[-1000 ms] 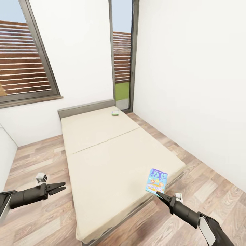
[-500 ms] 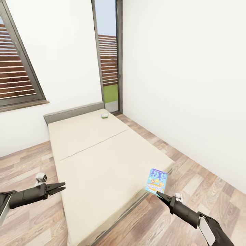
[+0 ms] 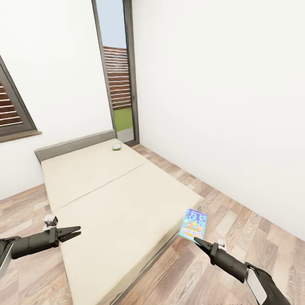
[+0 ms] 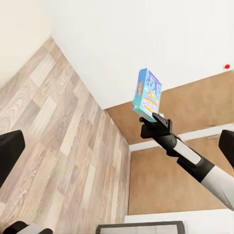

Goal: Put all the toys in the child's room - the three board games (two on the bed and one on the table), the two jigsaw puzzles on the table, and the tennis ball on the table - inside the toy box on the table in the child's room.

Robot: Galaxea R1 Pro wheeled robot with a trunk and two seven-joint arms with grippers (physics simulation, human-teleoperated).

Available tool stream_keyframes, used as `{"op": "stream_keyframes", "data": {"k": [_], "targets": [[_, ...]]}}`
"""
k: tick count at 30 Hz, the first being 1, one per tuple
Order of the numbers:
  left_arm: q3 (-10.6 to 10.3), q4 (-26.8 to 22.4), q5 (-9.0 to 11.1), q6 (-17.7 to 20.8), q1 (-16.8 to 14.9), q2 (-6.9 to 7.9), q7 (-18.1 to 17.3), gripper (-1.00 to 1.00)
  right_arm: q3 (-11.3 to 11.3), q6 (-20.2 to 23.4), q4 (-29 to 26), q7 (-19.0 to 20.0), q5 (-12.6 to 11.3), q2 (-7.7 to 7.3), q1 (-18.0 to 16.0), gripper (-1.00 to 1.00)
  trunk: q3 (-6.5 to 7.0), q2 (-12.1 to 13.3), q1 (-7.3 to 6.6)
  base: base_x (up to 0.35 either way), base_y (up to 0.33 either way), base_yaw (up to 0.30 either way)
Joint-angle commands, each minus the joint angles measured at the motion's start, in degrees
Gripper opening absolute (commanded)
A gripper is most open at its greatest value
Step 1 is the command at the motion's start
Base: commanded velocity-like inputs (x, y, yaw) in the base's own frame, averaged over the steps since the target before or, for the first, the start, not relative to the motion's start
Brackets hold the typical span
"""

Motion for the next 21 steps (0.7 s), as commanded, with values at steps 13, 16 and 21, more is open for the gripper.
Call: {"op": "stream_keyframes", "data": {"k": [13, 16, 21], "targets": [[0.0, 0.0, 0.0, 0.5, 0.0, -0.01, -0.2, 1.00, -0.1, 0.4, 0.0, 0.3, -0.3, -0.03, -0.1, -1.00, 0.81, -0.1, 0.03, 0.000, 0.000, -0.220], [0.0, 0.0, 0.0, 0.5, 0.0, -0.01, -0.2, 1.00, -0.1, 0.4, 0.0, 0.4, -0.3, -0.03, -0.1, -1.00, 1.02, -0.1, 0.03, 0.000, 0.000, -0.220], [0.1, 0.0, 0.0, 0.3, 0.0, -0.01, -0.2, 1.00, -0.1, 0.4, 0.0, 0.5, -0.3, -0.03, -0.1, -1.00, 1.37, -0.1, 0.03, 0.000, -0.003, -0.220]]}}
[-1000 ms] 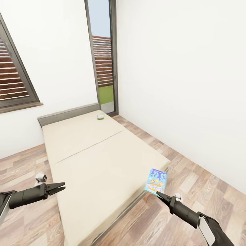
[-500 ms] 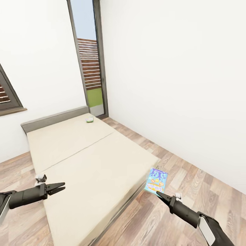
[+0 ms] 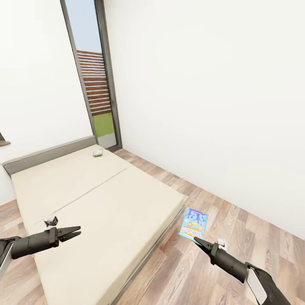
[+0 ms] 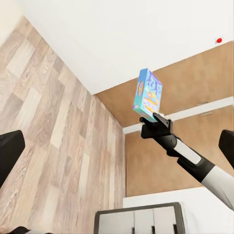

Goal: Put all the toys in the child's room - the three board games (two on the bed and one on the table), the two jigsaw puzzles on the table, and the tennis ball on the table - inside the toy box on the table in the child's room.

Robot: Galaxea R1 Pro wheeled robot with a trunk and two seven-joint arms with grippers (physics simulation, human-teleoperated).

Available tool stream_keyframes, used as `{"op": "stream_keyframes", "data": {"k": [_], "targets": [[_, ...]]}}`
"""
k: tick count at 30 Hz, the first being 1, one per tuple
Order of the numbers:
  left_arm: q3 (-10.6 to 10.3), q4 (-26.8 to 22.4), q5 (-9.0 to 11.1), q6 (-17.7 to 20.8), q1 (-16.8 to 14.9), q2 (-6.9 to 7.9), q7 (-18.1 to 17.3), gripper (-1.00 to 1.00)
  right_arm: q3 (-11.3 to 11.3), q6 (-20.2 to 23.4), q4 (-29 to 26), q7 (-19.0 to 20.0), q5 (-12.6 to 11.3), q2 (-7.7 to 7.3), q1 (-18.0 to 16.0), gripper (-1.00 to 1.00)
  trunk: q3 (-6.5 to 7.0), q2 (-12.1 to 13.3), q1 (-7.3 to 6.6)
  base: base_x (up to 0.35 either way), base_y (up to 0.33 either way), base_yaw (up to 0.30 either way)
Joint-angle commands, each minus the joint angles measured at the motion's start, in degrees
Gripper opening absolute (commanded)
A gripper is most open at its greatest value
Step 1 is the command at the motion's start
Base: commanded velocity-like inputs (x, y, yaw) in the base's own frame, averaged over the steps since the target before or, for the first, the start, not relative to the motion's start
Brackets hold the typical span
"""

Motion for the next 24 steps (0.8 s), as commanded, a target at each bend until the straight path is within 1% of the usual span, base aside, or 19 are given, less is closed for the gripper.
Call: {"op": "stream_keyframes", "data": {"k": [1, 4, 8, 16, 24], "targets": [[0.0, 0.0, 0.0, 0.6, 0.0, 0.02, -0.2, 1.00, 0.0, 0.5, 0.0, 0.1, -0.3, 0.00, -0.1, -1.00, -0.03, -0.1, 0.03, 0.000, -0.038, -0.220], [0.0, 0.0, 0.0, 0.5, 0.0, 0.02, -0.2, 1.00, 0.0, 0.5, 0.0, 0.1, -0.3, 0.00, -0.1, -1.00, 0.18, -0.1, 0.03, 0.000, -0.134, -0.220], [0.0, 0.0, 0.0, 0.5, 0.0, 0.02, -0.2, 1.00, -0.1, 0.5, 0.0, 0.1, -0.3, 0.00, -0.1, -1.00, 0.46, -0.1, 0.03, 0.027, -0.239, -0.220], [0.1, 0.0, 0.1, 0.4, 0.0, 0.02, -0.2, 1.00, -0.1, 0.5, 0.0, 0.1, -0.3, 0.00, -0.1, -1.00, 1.02, -0.1, 0.03, 0.165, -0.223, -0.219], [0.1, 0.0, 0.1, 0.4, 0.0, 0.03, -0.2, 1.00, -0.1, 0.5, 0.0, 0.1, -0.3, 0.00, -0.1, -1.00, 1.58, -0.1, 0.03, 0.123, -0.058, -0.219]]}}
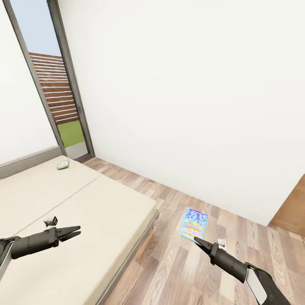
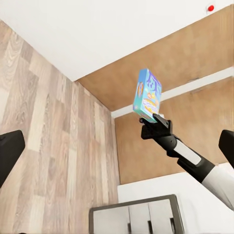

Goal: Put all the toys in the child's room - the three board games (two on the bed and one on the table), the two jigsaw puzzles on the table, and the tennis ball on the table - inside the toy box on the table in the child's room.

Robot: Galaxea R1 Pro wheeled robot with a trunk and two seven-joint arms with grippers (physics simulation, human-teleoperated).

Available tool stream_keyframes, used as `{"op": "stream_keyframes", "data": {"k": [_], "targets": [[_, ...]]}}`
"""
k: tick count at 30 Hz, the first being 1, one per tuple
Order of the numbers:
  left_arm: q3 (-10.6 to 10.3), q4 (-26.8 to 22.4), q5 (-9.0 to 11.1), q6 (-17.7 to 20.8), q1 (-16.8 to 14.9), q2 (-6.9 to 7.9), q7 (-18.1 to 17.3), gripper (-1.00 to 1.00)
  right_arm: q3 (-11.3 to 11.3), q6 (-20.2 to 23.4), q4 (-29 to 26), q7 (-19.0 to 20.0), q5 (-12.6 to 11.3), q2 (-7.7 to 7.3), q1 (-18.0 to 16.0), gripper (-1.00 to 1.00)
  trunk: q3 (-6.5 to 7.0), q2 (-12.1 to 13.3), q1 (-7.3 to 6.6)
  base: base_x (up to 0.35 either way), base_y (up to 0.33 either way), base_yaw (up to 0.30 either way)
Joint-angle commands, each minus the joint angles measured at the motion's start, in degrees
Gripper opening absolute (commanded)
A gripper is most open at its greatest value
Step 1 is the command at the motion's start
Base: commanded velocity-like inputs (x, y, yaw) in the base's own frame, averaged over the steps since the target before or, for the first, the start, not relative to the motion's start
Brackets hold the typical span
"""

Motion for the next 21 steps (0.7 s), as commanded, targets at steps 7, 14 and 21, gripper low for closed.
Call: {"op": "stream_keyframes", "data": {"k": [7, 14, 21], "targets": [[-0.1, 0.0, 0.0, 0.5, 0.0, 0.01, -0.2, 1.00, -0.1, 0.5, 0.0, 0.1, -0.3, 0.01, -0.1, -1.00, 0.38, -0.1, 0.04, 0.125, -0.003, -0.219], [-0.1, -0.1, 0.0, 0.5, 0.0, 0.01, -0.2, 1.00, -0.1, 0.5, 0.0, 0.1, -0.3, -0.06, -0.1, -1.00, 0.87, -0.1, 0.04, 0.015, 0.000, -0.219], [-0.1, -0.1, 0.0, 0.5, 0.0, 0.01, -0.2, 1.00, -0.1, 0.5, 0.1, 0.0, -0.3, 0.00, -0.1, -1.00, 1.37, -0.1, 0.04, 0.001, 0.000, -0.220]]}}
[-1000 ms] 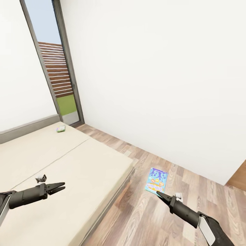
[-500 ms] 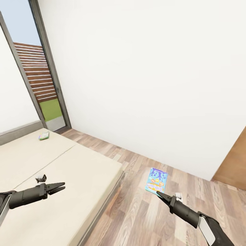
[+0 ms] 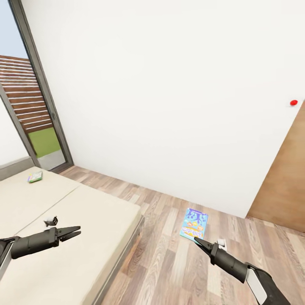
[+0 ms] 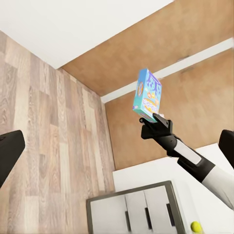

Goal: Put all the toys in the child's room - the three board games (two on the bed and one on the table), the two jigsaw puzzles on the table, and the tennis ball on the table - inside the toy box on the table in the child's room.

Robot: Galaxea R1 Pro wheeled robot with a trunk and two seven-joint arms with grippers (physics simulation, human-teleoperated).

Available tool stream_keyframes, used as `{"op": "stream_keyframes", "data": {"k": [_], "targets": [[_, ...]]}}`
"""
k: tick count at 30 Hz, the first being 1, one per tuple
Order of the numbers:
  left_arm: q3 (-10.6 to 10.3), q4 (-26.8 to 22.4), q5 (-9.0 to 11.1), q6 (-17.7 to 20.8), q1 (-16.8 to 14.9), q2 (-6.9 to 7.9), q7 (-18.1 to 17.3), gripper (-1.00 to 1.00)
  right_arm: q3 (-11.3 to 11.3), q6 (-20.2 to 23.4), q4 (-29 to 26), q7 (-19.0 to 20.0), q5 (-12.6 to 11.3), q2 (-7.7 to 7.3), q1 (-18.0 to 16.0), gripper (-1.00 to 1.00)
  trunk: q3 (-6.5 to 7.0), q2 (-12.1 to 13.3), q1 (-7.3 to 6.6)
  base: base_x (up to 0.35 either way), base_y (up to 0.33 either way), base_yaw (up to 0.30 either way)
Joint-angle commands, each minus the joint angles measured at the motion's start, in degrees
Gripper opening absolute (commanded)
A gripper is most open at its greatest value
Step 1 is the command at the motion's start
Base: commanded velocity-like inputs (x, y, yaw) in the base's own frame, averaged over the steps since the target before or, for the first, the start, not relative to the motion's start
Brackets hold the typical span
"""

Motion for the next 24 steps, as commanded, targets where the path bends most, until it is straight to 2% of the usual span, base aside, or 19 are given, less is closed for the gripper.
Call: {"op": "stream_keyframes", "data": {"k": [1, 24], "targets": [[0.0, 0.0, 0.0, 0.6, 0.0, 0.02, -0.2, 1.00, -0.1, 0.5, 0.0, 0.1, -0.3, 0.01, -0.1, -1.00, -0.04, -0.1, 0.03, 0.000, 0.000, -0.220], [0.2, 0.0, 0.0, 0.6, 0.0, 0.11, -0.2, 1.00, -0.1, 0.5, 0.0, 0.0, -0.3, 0.01, -0.1, -1.00, 1.57, -0.1, 0.03, -0.015, 0.000, -0.220]]}}
